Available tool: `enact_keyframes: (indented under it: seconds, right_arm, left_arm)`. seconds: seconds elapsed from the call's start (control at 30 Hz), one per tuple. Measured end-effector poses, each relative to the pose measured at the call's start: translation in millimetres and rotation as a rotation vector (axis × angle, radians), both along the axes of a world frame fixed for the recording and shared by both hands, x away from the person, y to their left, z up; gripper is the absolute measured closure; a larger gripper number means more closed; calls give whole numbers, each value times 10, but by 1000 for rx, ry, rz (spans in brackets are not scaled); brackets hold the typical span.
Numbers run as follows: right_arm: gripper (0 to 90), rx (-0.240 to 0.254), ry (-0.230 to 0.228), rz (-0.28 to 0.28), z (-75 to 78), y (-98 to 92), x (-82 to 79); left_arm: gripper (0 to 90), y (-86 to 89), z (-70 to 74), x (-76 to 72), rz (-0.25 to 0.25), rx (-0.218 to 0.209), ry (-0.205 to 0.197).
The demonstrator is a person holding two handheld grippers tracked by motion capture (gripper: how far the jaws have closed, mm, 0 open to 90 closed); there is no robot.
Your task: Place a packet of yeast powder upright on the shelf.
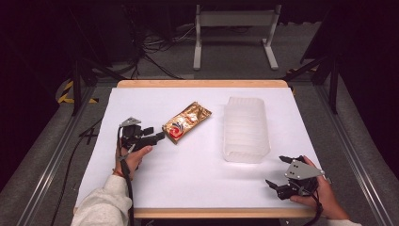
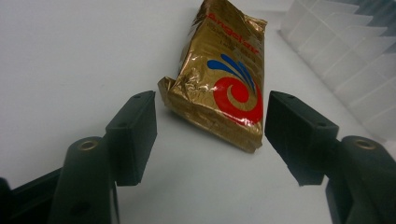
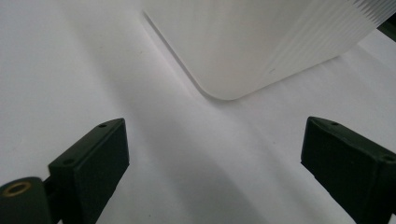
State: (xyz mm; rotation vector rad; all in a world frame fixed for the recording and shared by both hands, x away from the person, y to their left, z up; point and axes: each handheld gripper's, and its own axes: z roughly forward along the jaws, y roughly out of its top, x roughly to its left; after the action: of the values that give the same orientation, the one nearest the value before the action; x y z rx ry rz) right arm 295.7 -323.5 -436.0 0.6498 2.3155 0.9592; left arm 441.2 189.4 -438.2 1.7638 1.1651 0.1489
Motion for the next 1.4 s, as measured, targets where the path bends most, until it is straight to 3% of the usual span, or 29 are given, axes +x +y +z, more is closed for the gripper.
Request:
enact_keyframes:
  seconds: [0.1, 0.17, 0.23, 0.3, 0.4, 0.5, 0.57, 0.77, 0.87, 0.97, 1.13, 1.3, 1.4]
  right_arm:
    - [82, -1, -2, 1, -5, 0, 3]
    - [82, -4, 0, 8, -8, -4, 3]
    - [82, -2, 4, 6, -10, -3, 2]
    - [82, -3, 8, 7, -13, -3, 7]
    - [82, -8, 9, 11, -19, 4, 7]
    - [82, -6, 10, 11, -19, 5, 8]
    - [82, -5, 12, 11, -20, 2, 9]
    - [82, -3, 14, 14, -21, -10, 4]
    - [82, -1, 16, 11, -22, -14, 3]
    - [82, -5, 19, 21, -20, 7, -13]
    - [82, -10, 20, 20, -25, 7, -9]
    - [82, -10, 15, 21, -19, -2, -10]
    - [82, -12, 13, 23, -19, -4, -12]
  left_arm:
    - [370, -72, -45, 106, 21, 29, 12]
    - [356, -96, -89, 172, 33, 36, 43]
    - [344, -95, -109, 224, 31, -12, 60]
    - [305, -107, -109, 271, 30, -33, 66]
    - [221, -171, -132, 328, 35, -30, 77]
    - [211, -225, -137, 383, 36, -28, 87]
    - [211, -253, -145, 426, 42, -51, 95]
    - [219, -352, -186, 466, 22, -15, 100]
    - [287, -378, -185, 468, 19, 24, 90]
    - [420, -361, -197, 465, -21, -17, 103]
    - [722, -302, -143, 427, -40, -49, 71]
    - [805, -309, -96, 393, -50, -59, 44]
    - [839, -309, 4, 334, -59, -58, -36]
